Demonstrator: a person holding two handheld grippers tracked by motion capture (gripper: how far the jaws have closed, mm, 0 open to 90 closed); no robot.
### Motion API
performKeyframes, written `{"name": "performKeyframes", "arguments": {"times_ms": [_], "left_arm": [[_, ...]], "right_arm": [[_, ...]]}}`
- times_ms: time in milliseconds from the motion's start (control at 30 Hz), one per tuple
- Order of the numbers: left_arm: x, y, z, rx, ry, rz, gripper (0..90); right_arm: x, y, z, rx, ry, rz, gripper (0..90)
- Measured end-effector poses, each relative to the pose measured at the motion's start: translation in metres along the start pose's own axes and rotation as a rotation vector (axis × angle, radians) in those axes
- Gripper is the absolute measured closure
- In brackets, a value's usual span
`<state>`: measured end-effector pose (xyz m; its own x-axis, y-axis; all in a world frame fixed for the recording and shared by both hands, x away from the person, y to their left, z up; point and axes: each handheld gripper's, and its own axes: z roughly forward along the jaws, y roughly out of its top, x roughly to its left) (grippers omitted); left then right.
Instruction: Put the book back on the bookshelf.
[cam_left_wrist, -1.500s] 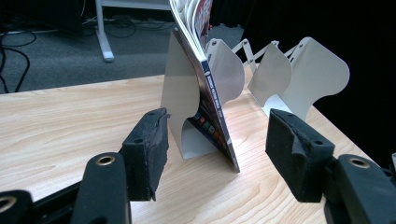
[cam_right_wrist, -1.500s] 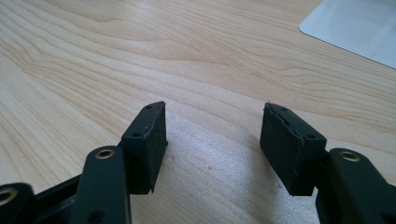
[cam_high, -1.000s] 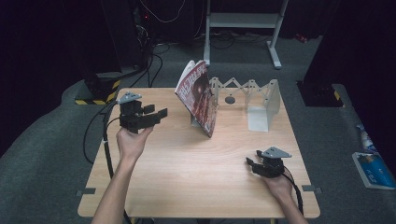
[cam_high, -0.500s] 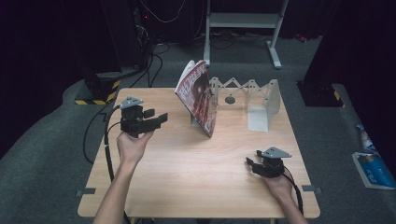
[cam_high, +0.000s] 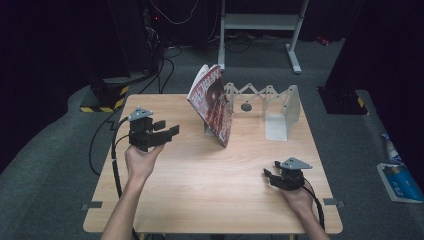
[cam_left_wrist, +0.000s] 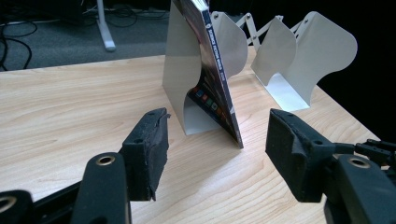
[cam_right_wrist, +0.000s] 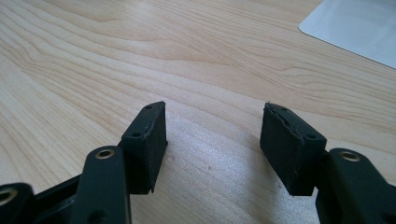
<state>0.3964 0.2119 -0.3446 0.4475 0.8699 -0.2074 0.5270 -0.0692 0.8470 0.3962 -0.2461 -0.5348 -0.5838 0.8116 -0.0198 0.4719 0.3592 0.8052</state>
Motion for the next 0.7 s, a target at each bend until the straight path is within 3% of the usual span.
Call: {"name": "performKeyframes", "arguments": {"times_ms": [700], "left_arm": [[-0.003,-0.021,0.002,0.016,0.002,0.002,39.1]], "right_arm": [[0.000,0.000,0.000,0.000,0.000,0.000,41.1]]}}
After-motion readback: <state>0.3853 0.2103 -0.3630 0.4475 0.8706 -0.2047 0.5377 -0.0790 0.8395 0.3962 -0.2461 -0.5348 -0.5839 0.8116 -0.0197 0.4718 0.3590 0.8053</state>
